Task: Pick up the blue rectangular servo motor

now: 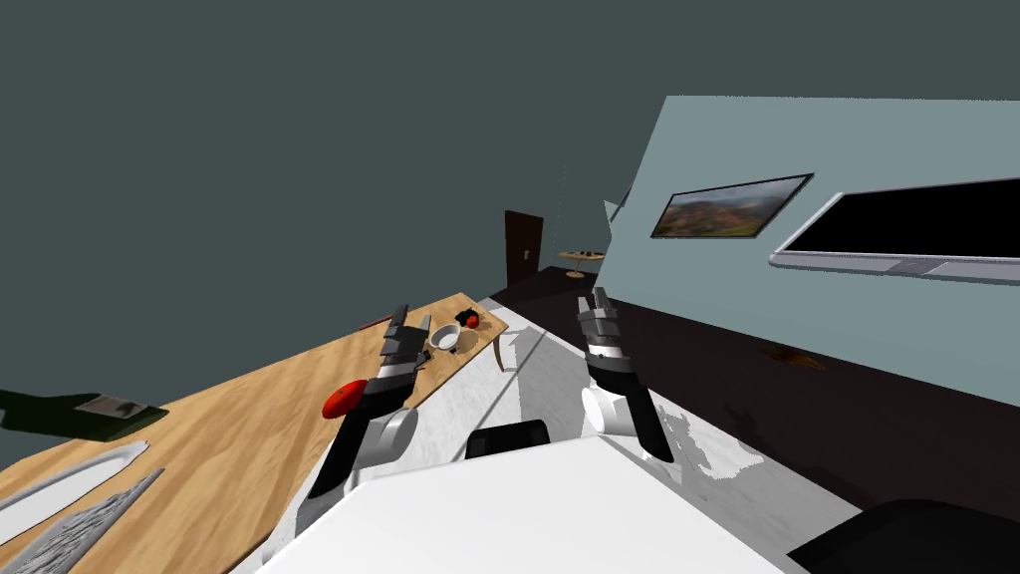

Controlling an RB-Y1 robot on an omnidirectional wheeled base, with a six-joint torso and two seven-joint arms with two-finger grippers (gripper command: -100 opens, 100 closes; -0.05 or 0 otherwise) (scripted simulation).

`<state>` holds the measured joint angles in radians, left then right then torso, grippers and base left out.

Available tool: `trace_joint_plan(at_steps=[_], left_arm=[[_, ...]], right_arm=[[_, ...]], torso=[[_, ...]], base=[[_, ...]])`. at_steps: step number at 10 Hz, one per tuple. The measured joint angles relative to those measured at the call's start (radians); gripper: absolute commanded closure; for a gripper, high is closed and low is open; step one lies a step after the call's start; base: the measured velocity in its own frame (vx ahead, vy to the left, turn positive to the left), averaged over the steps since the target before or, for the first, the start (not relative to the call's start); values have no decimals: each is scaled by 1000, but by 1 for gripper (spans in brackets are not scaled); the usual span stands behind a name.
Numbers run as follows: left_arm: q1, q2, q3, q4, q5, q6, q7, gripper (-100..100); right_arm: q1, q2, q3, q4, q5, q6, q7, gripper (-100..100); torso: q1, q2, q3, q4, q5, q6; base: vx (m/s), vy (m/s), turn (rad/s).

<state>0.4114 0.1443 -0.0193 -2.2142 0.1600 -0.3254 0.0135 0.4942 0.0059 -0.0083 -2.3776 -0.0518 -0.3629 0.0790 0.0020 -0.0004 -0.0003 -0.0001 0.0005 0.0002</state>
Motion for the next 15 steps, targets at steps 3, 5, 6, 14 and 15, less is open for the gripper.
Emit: trace_joint_plan(at_steps=[3,5,6,14,15], left_arm=[[-23,31,-9,30,14,74,-7,-100],[-59,61,-20,75,28,142,-14,-100],[-70,73,-24,103,33,157,-15,-100],[-159,165,-67,261,86,373,-42,-100],[-177,172,-68,284,92,399,-44,-100]], right_arm=[[0,0,0,0,0,0,0,0],[0,0,0,0,0,0,0,0],[0,0,0,0,0,0,0,0],[0,0,0,0,0,0,0,0],[0,0,0,0,0,0,0,0]], torso=[[-1,0,0,0,0,0],[1,0,0,0,0,0],[1,0,0,0,0,-1],[1,1,1,0,0,0],[0,1,0,0,0,-1]], base=[[-3,21,-84],[-8,38,-126],[-10,30,-99],[-11,35,-113],[-16,37,-134]])
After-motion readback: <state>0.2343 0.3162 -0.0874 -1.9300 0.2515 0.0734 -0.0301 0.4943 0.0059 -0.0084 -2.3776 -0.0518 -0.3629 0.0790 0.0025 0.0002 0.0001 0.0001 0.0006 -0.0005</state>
